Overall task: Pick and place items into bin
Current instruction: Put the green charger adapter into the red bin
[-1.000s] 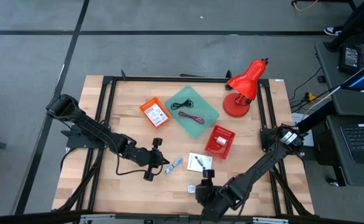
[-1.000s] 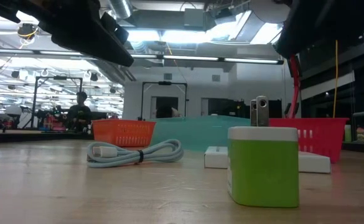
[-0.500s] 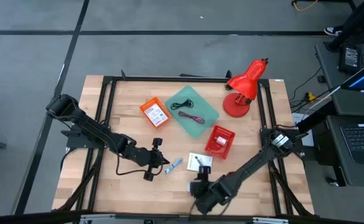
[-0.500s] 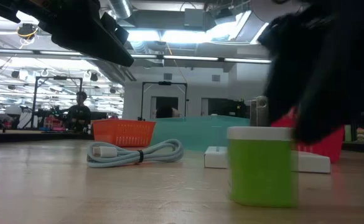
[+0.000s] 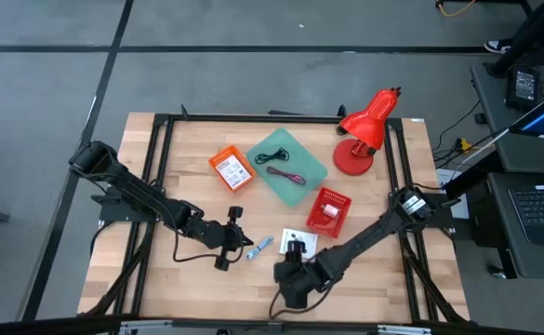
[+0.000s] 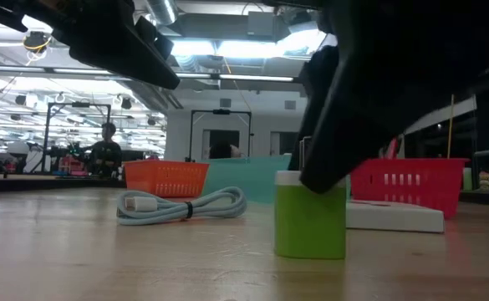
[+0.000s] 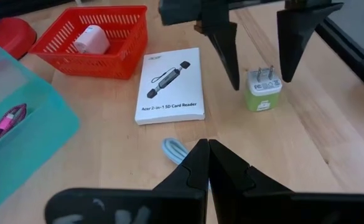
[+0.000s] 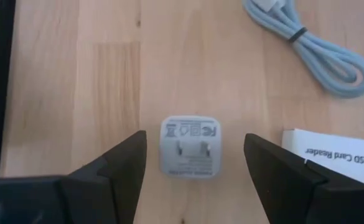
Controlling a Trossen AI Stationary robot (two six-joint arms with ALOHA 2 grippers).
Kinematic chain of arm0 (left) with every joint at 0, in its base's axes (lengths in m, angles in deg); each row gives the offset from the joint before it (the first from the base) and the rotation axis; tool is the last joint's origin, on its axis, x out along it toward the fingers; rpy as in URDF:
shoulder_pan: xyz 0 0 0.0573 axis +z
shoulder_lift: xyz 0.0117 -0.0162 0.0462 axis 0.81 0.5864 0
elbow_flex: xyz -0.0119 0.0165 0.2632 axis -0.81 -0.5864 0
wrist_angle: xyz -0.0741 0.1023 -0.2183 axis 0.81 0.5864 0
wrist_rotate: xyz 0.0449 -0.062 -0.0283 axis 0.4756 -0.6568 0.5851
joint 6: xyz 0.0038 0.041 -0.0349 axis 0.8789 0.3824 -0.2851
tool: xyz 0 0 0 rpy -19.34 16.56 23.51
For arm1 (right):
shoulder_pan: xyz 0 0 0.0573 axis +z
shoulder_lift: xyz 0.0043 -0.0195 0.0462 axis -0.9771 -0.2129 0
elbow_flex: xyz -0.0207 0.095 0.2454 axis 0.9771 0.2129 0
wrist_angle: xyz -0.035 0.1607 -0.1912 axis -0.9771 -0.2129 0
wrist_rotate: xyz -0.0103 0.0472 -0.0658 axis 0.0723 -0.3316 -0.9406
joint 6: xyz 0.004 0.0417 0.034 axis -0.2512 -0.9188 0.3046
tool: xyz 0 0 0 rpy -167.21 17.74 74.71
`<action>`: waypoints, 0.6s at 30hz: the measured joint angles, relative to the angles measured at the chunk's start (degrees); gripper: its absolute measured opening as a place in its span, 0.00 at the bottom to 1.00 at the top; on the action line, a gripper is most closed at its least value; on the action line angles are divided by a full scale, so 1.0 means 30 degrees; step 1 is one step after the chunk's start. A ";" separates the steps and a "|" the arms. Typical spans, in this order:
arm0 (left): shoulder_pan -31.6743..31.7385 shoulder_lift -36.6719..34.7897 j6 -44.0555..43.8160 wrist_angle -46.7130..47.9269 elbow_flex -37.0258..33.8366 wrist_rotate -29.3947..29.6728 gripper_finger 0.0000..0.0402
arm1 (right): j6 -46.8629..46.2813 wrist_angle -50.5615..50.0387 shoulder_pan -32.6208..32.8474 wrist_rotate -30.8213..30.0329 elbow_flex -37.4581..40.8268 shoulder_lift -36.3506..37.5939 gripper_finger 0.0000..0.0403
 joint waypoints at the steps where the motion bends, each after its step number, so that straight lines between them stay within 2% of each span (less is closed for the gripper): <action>1: 0.0000 0.0000 0.0167 0.0000 0.0000 -0.0001 0.01 | 0.0160 -0.0025 -0.0100 0.0042 0.0000 -0.0007 0.62; 7: 0.0000 0.0000 0.0265 -0.0007 0.0000 0.0003 0.01 | 0.0590 0.0155 -0.0706 0.1780 -0.0014 -0.0561 0.62; 15: 0.0000 0.0000 0.0270 0.0002 0.0000 0.0004 0.01 | 0.1363 0.0499 -0.0907 0.1814 0.0000 -0.0856 0.62; 18: 0.0000 0.0000 0.0270 0.0000 0.0000 0.0000 0.01 | 0.1703 0.0462 -0.0907 0.1908 0.0000 -0.0821 0.58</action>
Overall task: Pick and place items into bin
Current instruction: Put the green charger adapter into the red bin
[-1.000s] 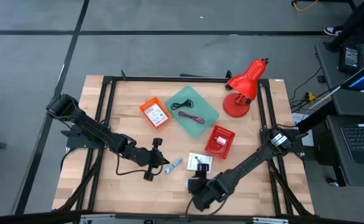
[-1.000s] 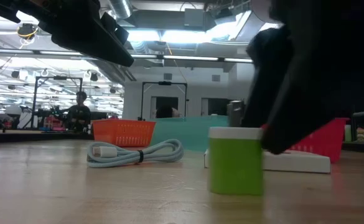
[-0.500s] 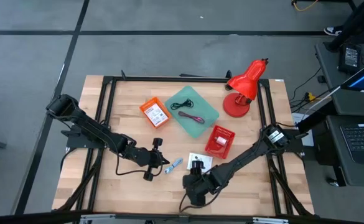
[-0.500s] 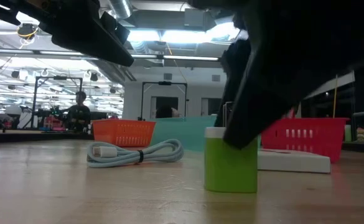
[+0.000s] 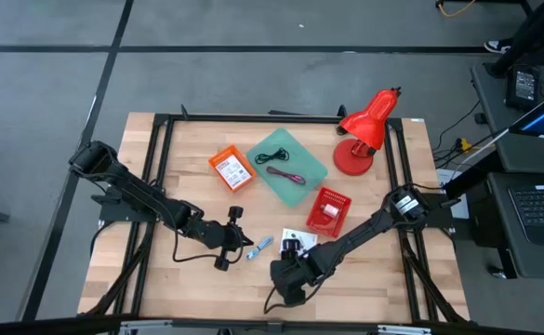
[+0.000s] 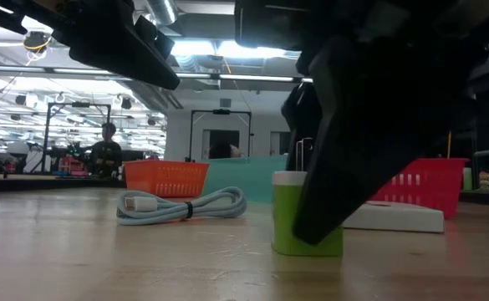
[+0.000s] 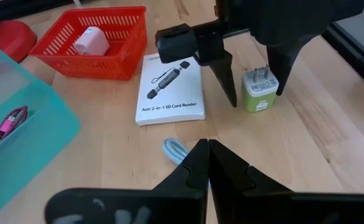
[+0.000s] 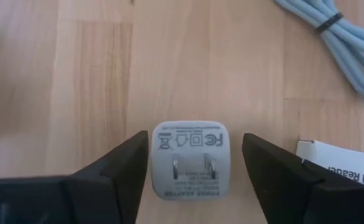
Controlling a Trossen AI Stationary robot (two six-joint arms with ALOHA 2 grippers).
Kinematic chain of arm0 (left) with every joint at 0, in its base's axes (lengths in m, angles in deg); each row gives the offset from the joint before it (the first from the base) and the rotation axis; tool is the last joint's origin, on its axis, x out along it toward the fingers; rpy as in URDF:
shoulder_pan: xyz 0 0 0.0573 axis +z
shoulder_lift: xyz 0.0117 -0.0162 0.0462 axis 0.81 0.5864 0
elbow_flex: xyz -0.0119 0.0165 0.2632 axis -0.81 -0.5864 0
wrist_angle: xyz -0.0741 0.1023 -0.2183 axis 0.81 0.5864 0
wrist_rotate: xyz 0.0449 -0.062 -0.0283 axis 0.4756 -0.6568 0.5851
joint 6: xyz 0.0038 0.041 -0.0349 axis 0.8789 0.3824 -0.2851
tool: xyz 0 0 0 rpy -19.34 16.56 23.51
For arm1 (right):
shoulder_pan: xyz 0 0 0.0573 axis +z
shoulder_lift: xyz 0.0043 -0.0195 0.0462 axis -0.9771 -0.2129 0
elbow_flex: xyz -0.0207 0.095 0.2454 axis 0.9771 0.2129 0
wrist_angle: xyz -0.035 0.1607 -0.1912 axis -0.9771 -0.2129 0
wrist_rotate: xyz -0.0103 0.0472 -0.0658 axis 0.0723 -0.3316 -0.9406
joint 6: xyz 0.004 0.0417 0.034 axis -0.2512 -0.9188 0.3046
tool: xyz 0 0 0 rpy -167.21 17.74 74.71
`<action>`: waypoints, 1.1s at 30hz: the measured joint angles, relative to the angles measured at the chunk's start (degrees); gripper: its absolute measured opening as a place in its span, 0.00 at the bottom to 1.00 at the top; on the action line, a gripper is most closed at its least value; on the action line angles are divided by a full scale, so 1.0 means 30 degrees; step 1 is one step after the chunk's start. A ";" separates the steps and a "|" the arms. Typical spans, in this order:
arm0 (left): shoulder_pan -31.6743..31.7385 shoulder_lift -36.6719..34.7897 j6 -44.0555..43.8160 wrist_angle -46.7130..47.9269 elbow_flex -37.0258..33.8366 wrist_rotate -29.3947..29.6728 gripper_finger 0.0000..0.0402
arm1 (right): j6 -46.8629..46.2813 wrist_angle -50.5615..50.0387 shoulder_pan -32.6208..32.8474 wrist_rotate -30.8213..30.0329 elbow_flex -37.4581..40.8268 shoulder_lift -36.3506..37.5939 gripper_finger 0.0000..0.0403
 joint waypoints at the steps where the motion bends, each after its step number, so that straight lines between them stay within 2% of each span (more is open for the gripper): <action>1: 0.0000 0.0000 0.0000 0.0000 0.0000 0.0005 0.01 | 0.0090 -0.0039 0.0000 0.0016 0.0000 0.0005 0.56; 8: 0.0000 0.0000 0.0000 0.0000 0.0000 0.0003 0.01 | 0.0585 -0.0339 0.0000 0.0016 -0.0003 0.0032 0.31; 9: 0.0000 0.0000 0.0000 0.0000 0.0000 -0.0001 0.01 | 0.0600 -0.0480 0.0000 0.0016 -0.0015 0.0042 0.30; 20: 0.0000 0.0000 0.0000 -0.0007 0.0000 0.0005 0.01 | 0.1738 -0.1319 0.0000 0.0051 0.0001 0.0388 0.30; 26: 0.0000 0.0000 0.0076 -0.0013 0.0000 0.0020 0.01 | 0.2175 -0.1959 0.0000 -0.0050 0.0007 0.2046 0.30; 33: 0.0073 0.0000 -0.0099 -0.0036 0.0000 0.1009 0.01 | 0.3195 -0.2369 -0.0088 -0.1080 0.0000 0.3763 0.30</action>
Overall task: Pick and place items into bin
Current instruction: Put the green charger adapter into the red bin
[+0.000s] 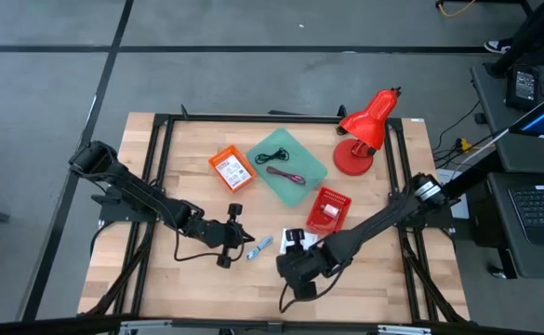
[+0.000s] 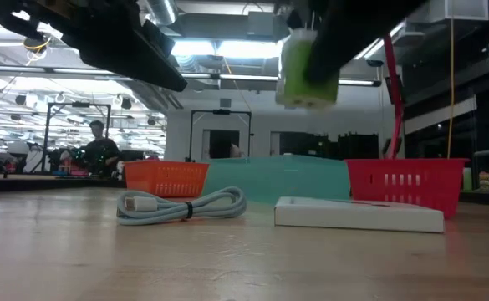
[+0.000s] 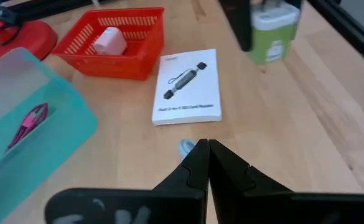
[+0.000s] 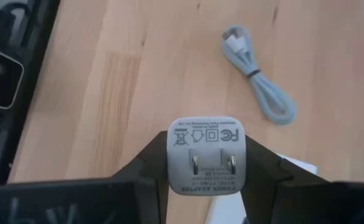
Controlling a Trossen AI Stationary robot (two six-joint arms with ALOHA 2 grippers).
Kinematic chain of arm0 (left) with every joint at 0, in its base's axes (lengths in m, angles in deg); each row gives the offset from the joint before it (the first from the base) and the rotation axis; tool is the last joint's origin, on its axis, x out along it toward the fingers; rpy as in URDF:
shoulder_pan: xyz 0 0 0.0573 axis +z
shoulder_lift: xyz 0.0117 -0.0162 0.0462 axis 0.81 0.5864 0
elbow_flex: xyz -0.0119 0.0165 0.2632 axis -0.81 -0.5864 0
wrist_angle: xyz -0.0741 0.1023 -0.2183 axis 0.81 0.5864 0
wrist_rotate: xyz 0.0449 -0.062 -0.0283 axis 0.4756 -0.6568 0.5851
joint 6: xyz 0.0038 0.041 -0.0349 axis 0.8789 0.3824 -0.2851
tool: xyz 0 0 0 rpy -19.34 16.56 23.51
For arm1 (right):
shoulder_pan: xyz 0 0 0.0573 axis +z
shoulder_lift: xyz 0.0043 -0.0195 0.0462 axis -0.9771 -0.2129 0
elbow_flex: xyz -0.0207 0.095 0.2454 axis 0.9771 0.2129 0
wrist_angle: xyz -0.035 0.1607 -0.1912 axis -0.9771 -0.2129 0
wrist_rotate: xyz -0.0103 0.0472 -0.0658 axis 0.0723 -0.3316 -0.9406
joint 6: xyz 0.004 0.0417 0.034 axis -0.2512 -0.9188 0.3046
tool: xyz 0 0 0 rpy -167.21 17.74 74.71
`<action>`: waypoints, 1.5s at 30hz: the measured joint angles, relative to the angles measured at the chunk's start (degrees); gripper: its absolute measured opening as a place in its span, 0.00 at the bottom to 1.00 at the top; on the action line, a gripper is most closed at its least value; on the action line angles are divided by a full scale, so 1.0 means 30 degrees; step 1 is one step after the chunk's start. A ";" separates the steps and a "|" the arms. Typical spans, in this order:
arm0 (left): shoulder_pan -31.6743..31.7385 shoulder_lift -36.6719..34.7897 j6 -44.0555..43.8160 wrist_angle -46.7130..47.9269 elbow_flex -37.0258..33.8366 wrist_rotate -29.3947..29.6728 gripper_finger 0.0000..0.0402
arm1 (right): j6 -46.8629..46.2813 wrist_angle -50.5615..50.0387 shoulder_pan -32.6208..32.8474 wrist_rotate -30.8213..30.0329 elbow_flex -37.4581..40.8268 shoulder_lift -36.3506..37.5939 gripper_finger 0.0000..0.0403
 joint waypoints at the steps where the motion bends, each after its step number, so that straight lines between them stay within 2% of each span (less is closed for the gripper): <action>1: 0.0000 0.0000 -0.0012 0.0000 0.0000 -0.0064 0.01 | 0.0027 -0.0230 -0.0052 -0.0107 0.0000 0.0158 0.30; 8: -0.0043 0.0000 0.0199 0.0185 0.0000 -0.1144 0.01 | 0.0213 0.0073 -0.0360 -0.1279 0.0837 0.1279 0.30; 12: -0.0044 0.0000 0.0369 0.0369 0.0000 -0.2022 0.01 | -0.0472 0.3633 -0.0378 -0.1755 0.4187 0.2769 0.30; 19: -0.0022 0.0000 0.0548 0.0991 0.0000 -0.1842 0.01 | -0.0558 0.9431 -0.0392 -0.2549 0.9217 0.6311 0.30; 25: 0.0012 -0.0051 0.2943 0.0559 0.0000 -0.1831 0.01 | 0.0728 1.4239 -0.0392 -0.3306 1.3127 0.8687 0.30; 30: 0.0783 -0.0487 0.4185 0.0162 0.0000 -0.1855 0.01 | 0.0872 1.7269 -0.0392 -0.3603 1.5753 0.9650 0.30; 33: 0.1737 -0.0855 0.4381 0.0172 0.0000 -0.2162 0.01 | 0.0916 1.7489 -0.0392 -0.3604 1.6090 0.9888 0.30; 38: 0.3609 -0.1190 0.4578 0.0110 0.0000 -0.5019 0.01 | 0.1543 1.7145 -0.0392 -0.3597 1.6116 0.9888 0.30; 45: 0.4859 -0.1195 0.5475 0.0102 0.0000 -0.5026 0.01 | 0.0430 1.5345 -0.0334 -0.3996 1.6116 0.9900 0.30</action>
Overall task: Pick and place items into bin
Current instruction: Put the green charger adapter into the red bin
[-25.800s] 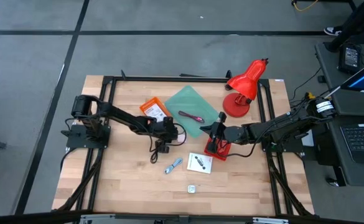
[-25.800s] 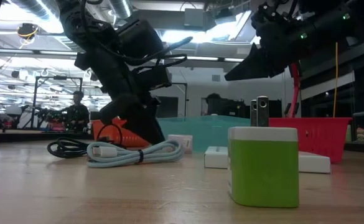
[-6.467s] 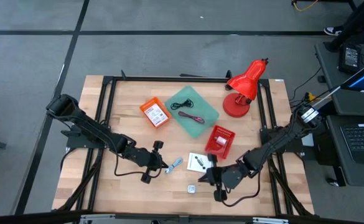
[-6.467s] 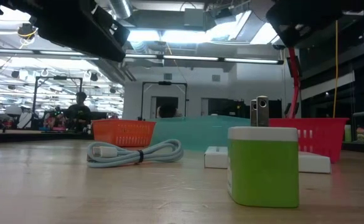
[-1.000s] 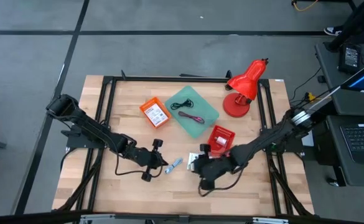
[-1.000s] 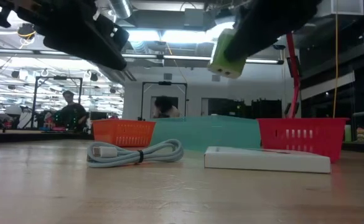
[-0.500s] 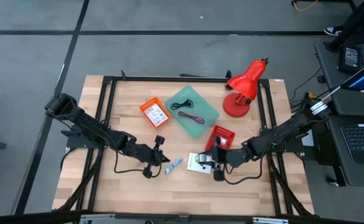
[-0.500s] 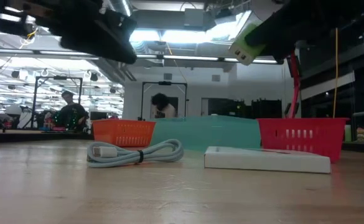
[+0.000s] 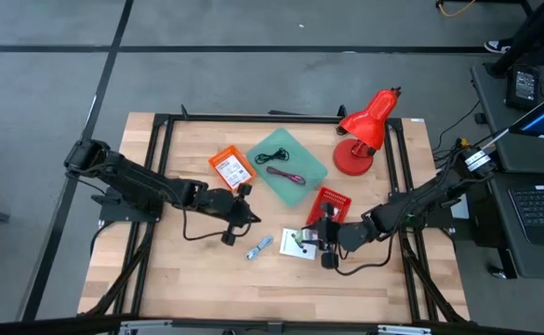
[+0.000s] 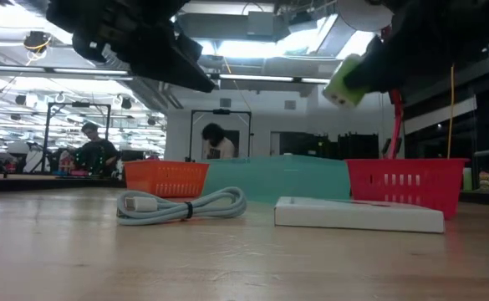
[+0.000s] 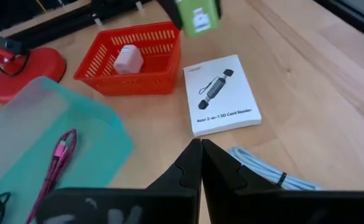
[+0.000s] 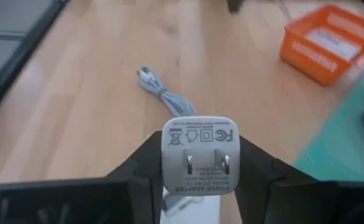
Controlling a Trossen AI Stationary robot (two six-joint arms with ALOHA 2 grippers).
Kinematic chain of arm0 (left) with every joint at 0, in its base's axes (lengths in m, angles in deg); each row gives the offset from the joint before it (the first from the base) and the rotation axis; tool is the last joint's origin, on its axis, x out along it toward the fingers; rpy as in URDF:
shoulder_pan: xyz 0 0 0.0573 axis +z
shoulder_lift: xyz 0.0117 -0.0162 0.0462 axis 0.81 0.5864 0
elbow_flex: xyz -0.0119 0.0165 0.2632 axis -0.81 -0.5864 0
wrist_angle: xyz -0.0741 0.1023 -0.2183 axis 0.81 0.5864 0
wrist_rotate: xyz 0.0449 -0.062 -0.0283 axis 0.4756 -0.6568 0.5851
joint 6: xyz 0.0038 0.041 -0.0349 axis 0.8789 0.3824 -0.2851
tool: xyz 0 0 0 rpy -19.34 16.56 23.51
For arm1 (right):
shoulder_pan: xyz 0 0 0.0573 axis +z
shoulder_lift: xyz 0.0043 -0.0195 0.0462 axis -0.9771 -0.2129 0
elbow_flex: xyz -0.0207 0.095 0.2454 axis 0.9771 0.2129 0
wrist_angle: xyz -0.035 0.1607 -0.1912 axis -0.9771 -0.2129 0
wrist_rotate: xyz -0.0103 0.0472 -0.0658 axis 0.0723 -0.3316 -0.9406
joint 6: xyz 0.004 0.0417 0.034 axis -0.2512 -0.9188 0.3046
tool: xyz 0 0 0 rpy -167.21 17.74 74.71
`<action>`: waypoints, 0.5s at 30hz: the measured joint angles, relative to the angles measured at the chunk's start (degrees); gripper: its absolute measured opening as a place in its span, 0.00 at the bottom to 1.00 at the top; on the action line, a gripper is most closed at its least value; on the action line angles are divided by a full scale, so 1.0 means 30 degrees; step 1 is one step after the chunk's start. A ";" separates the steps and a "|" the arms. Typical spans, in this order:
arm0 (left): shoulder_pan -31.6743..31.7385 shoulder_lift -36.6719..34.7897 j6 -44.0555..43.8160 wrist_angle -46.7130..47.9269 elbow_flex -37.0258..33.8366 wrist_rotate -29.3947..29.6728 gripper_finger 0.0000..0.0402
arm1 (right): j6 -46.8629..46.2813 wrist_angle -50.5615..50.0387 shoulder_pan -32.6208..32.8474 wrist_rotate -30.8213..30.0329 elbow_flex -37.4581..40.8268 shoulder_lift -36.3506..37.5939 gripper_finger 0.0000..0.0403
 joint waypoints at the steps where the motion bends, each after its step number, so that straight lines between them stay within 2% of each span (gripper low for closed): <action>1: 0.0000 0.0000 0.0223 -0.0026 0.0000 0.0000 0.01 | -0.0095 -0.0416 0.0039 -0.0220 0.0005 0.0123 0.30; 8: 0.0308 0.0005 0.1699 -0.0879 -0.0007 -0.0300 0.01 | -0.1810 -0.3050 0.0051 -0.1200 0.0000 0.1909 0.30; 15: 0.2215 0.0007 0.3010 -0.2316 -0.0007 -0.2487 0.01 | -0.4898 -0.6825 0.0034 -0.2673 0.0000 0.2670 0.30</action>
